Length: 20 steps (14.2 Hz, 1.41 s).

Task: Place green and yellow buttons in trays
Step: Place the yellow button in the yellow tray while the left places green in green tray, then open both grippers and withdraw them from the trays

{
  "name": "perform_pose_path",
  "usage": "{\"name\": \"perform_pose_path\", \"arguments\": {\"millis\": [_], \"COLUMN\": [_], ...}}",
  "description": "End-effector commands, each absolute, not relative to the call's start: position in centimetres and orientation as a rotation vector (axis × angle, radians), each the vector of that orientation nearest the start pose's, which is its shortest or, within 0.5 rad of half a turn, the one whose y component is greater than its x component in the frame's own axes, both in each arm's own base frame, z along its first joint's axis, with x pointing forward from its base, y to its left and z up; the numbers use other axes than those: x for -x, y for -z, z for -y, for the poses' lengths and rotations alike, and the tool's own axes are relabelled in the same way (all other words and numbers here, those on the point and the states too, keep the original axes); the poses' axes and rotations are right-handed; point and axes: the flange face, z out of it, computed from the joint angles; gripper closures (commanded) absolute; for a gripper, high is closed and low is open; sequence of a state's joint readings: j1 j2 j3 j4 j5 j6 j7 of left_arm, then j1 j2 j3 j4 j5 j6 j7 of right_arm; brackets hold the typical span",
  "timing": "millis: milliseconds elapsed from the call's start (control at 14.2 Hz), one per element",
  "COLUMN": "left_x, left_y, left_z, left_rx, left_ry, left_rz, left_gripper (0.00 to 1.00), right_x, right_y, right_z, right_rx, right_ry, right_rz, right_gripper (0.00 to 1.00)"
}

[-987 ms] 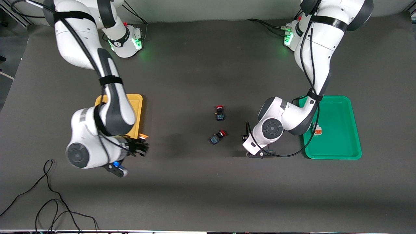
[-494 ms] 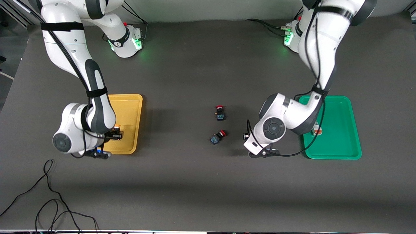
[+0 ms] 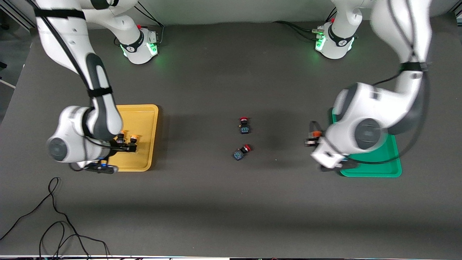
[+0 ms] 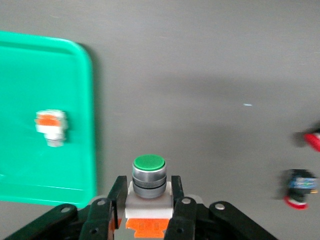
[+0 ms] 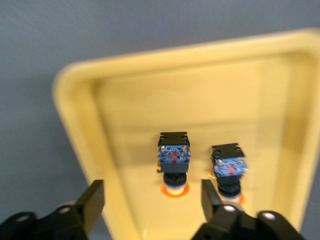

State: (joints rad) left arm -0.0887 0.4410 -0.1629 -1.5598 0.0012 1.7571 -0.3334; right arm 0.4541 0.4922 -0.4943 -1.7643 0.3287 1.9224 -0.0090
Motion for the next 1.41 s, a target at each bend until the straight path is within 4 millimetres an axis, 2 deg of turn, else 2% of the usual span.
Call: {"name": "perform_pose_path", "arguments": {"millis": [0,71,141,212,353,423,494,635,705,776,846,917,987,1058,1128,1269,1340], "left_x": [-62.6,-62.9,-63.0,-63.2,-62.3,-61.5,-61.0,-60.7,-60.7,-60.8,-60.9,-61.2,-61.5,-62.0,-62.4,-63.0,-63.0], "left_y": [-37.7,-37.4,-36.3,-34.0,-27.5,-24.9,-23.5,-21.4,-20.8,-21.0,-21.4,-22.2,-23.4,-25.3,-27.6,-34.0,-37.3], "left_z": [2.5,-1.7,-5.3,-7.1,-7.4,-8.3,-8.5,-8.5,-8.6,-8.8,-8.9,-8.9,-9.1,-9.5,-9.8,-10.5,-10.7], "left_rx": [3.122,3.111,3.101,3.095,3.103,3.107,3.11,3.095,3.086,3.083,3.082,3.077,3.07,3.061,3.056,3.052,3.05], "left_ry": [-0.418,-0.403,-0.4,-0.378,-0.315,-0.295,-0.292,-0.326,-0.338,-0.34,-0.341,-0.35,-0.377,-0.406,-0.432,-0.481,-0.491], "left_rz": [0.035,0.011,0.007,0.019,0.008,0.026,0.026,-0.004,-0.015,-0.017,-0.02,-0.016,-0.011,-0.019,-0.052,-0.091,-0.101], "left_gripper": [1.0,1.0,1.0,1.0,1.0,1.0,0.99,0.96,0.89,0.65,0.05,0.0,0.0,0.0,0.0,0.0,0.0], "right_x": [-62.5,-62.1,-61.7,-61.0,-59.2,-58.5,-57.8,-57.3,-57.1,-56.9,-56.8,-56.4,-56.3,-55.9,-55.4,-54.2,-53.8], "right_y": [-38.5,-40.9,-43.4,-45.9,-49.9,-51.4,-52.6,-53.1,-53.4,-54.0,-54.3,-54.5,-54.7,-55.1,-55.4,-55.4,-55.9], "right_z": [1.3,2.1,2.4,3.0,3.8,4.2,4.5,4.9,4.7,4.5,4.6,4.6,4.6,5.0,4.0,3.4,3.4], "right_rx": [3.034,3.037,3.042,3.047,3.046,3.041,3.034,3.035,3.044,3.044,3.041,3.037,3.034,3.036,3.05,3.074,3.073], "right_ry": [-0.311,-0.268,-0.215,-0.175,-0.155,-0.133,-0.116,-0.131,-0.133,-0.122,-0.121,-0.136,-0.139,-0.131,-0.128,-0.139,-0.127], "right_rz": [-0.3,-0.286,-0.265,-0.247,-0.219,-0.214,-0.214,-0.217,-0.214,-0.207,-0.211,-0.206,-0.202,-0.199,-0.161,-0.123,-0.106], "right_gripper": [0.0,0.0,0.0,0.0,0.0,0.0,0.0,0.0,0.0,0.0,0.0,0.0,0.0,0.0,0.0,0.0,0.0]}}
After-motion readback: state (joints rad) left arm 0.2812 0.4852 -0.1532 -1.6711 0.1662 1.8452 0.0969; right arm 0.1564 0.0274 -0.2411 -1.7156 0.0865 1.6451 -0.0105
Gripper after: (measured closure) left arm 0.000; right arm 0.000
